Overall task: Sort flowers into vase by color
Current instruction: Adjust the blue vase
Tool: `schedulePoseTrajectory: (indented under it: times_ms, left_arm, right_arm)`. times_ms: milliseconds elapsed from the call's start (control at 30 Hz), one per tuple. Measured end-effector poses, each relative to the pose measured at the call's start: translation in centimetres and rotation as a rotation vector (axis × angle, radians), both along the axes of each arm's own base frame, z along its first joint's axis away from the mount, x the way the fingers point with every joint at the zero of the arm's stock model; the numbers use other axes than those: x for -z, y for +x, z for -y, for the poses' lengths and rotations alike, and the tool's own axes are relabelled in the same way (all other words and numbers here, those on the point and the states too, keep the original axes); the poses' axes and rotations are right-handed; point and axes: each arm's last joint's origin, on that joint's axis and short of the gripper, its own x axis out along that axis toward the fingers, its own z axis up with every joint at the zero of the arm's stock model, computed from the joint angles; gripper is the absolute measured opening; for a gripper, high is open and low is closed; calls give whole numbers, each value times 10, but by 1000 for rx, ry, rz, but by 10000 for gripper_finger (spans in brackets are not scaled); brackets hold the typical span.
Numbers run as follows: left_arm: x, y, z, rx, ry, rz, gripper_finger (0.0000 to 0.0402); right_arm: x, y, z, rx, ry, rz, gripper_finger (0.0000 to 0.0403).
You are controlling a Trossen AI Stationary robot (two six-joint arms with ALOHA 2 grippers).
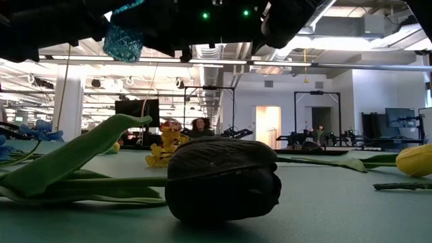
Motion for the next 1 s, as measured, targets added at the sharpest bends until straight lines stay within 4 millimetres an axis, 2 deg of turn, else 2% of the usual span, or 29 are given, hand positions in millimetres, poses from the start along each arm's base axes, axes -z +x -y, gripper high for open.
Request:
schedulePoseTrajectory:
  times_ms: [167, 333, 1000]
  left_arm:
    - [7, 2, 0, 14, -40, -72, 249]
    - [10, 3, 0, 18, -61, -107, 256]
    - [20, 4, 2, 60, -51, -217, 258]
  right_arm:
    - [9, 0, 0, -3, 2, -100, 278]
    - [27, -3, -1, -7, -15, -266, 277]
    - [17, -3, -3, 1, -18, -199, 277]
